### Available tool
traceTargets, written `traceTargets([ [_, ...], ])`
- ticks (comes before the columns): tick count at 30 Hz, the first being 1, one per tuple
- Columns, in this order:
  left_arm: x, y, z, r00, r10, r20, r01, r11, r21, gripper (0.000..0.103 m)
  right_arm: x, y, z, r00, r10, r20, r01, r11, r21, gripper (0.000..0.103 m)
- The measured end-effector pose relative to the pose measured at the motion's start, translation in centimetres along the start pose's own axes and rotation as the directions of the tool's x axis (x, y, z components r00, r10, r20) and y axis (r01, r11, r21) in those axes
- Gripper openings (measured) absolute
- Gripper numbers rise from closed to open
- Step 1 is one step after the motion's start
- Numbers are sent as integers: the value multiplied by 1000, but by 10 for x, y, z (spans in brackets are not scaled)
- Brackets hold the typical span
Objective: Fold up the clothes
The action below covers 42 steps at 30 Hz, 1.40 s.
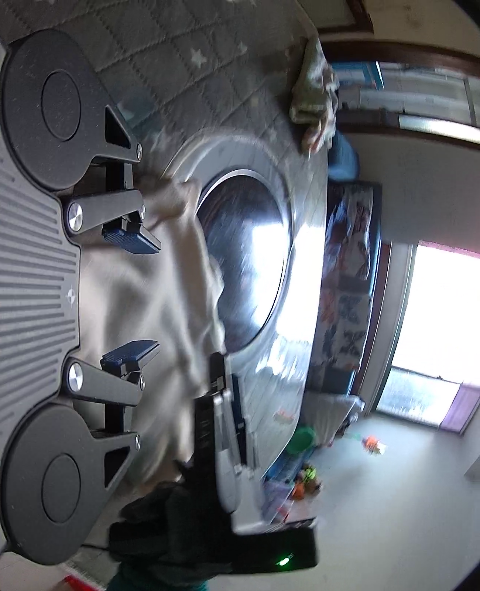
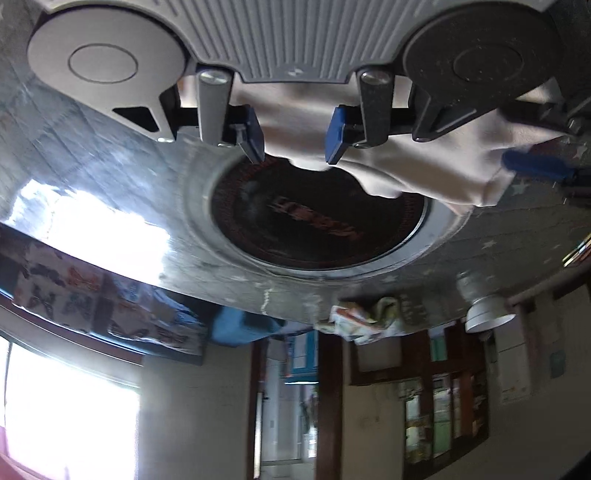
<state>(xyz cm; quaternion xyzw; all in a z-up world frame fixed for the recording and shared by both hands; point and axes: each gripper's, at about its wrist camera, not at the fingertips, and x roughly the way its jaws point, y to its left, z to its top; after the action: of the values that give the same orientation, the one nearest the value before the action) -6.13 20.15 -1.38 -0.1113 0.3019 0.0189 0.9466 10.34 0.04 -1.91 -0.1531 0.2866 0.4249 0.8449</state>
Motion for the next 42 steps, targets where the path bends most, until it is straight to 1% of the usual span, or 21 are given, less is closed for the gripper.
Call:
traceTargets([
  [2, 5, 8, 4, 1000, 24, 4, -24, 999, -25, 55, 9, 3, 2, 1000, 2, -13, -2, 1000, -4, 36],
  [5, 15, 20, 9, 999, 48, -5, -49, 997, -65, 55, 20, 6, 1, 999, -8, -43, 8, 1000, -6, 39],
  [8, 20, 30, 11, 999, 41, -19, -43, 993, -107, 55, 19, 8, 2, 999, -8, -37, 7, 1000, -15, 42],
  [11, 13, 33, 15, 999, 38, -4, -38, 992, -117, 56, 9, 11, 4, 1000, 2, -8, -2, 999, -34, 46],
  [15, -5, 37, 20, 998, 62, 30, -58, 991, -121, 60, -11, 18, 6, 999, 14, 39, -12, 998, -56, 60],
  [16, -9, 39, 21, 997, 73, 35, -68, 990, -127, 63, -17, 20, 5, 998, 21, 53, -18, 998, -60, 67],
  [17, -13, 42, 21, 996, 84, 38, -78, 988, -135, 65, -24, 24, 4, 997, 31, 65, -27, 997, -66, 70],
  [18, -17, 44, 21, 995, 94, 42, -87, 986, -142, 66, -31, 27, 2, 996, 42, 77, -37, 997, -71, 78],
  [19, -20, 46, 21, 994, 103, 44, -95, 984, -149, 67, -36, 31, 1, 995, 50, 85, -43, 996, -78, 83],
  [22, -28, 50, 19, 991, 128, 43, -119, 979, -166, 72, -47, 44, -3, 992, 86, 91, -75, 991, -113, 90],
  [24, -32, 52, 17, 990, 139, 38, -130, 975, -178, 74, -54, 53, -4, 989, 116, 88, -103, 985, -141, 91],
  [28, -35, 53, 13, 989, 148, 19, -141, 968, -209, 84, -60, 79, -6, 982, 180, 55, -163, 958, -234, 91],
  [32, -35, 54, 10, 988, 157, -10, -154, 955, -252, 89, -64, 111, -10, 969, 245, 12, -227, 915, -334, 91],
  [35, -35, 57, 10, 987, 154, -38, -158, 944, -290, 89, -64, 137, -17, 964, 266, -18, -249, 870, -426, 88],
  [41, -33, 60, 7, 989, 133, -69, -149, 927, -344, 92, -53, 174, -28, 963, 258, -82, -262, 808, -528, 69],
  [42, -32, 62, 7, 989, 126, -75, -144, 922, -359, 92, -51, 179, -31, 965, 247, -91, -256, 800, -542, 63],
])
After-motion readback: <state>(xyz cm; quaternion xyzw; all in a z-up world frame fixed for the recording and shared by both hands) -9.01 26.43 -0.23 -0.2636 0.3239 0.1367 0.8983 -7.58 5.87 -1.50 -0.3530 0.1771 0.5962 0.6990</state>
